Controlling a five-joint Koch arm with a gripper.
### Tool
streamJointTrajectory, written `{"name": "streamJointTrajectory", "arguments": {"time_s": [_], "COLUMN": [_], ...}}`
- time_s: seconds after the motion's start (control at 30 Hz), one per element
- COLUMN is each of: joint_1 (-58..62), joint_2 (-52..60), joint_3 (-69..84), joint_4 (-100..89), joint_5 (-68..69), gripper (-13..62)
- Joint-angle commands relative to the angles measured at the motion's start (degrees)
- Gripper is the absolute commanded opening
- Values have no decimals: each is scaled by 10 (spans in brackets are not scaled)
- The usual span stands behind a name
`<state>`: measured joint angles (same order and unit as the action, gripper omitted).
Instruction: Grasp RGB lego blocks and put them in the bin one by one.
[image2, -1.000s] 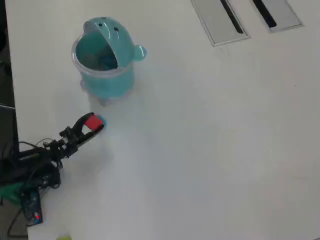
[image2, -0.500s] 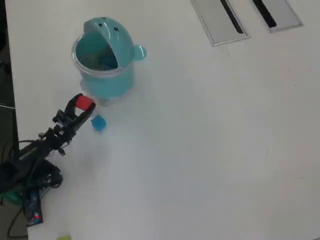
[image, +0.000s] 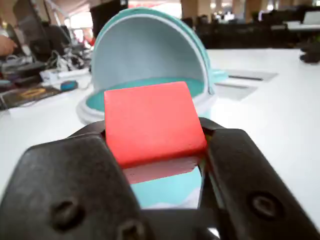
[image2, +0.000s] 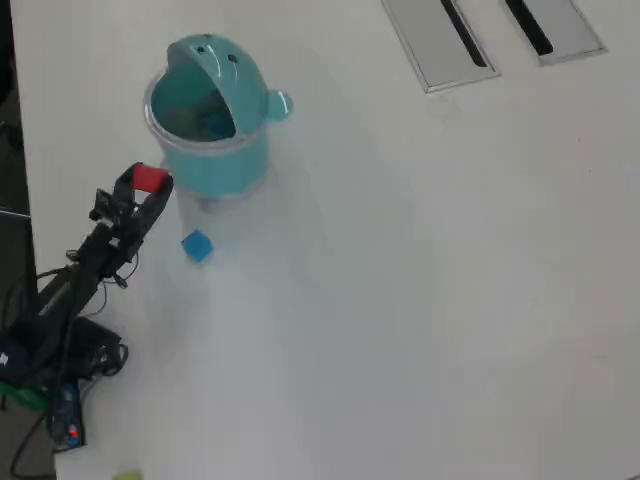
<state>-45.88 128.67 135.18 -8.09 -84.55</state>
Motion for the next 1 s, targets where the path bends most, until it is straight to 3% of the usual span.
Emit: {"name": "streamJointTrajectory", "arguments": {"time_s": [0.0, 0.43, 0.77, 0.87, 0.93, 0.97], "joint_1": [-12, -48, -54, -55, -55, -55], "joint_2": [-15, -350, -471, -485, -484, -481], "joint_3": [-78, -433, -547, -549, -550, -551], "joint_4": [-1, 11, 4, 5, 4, 5], "joint_5": [-18, -40, -42, -110, -120, -138], "gripper": [92, 87, 88, 177, 185, 240]}}
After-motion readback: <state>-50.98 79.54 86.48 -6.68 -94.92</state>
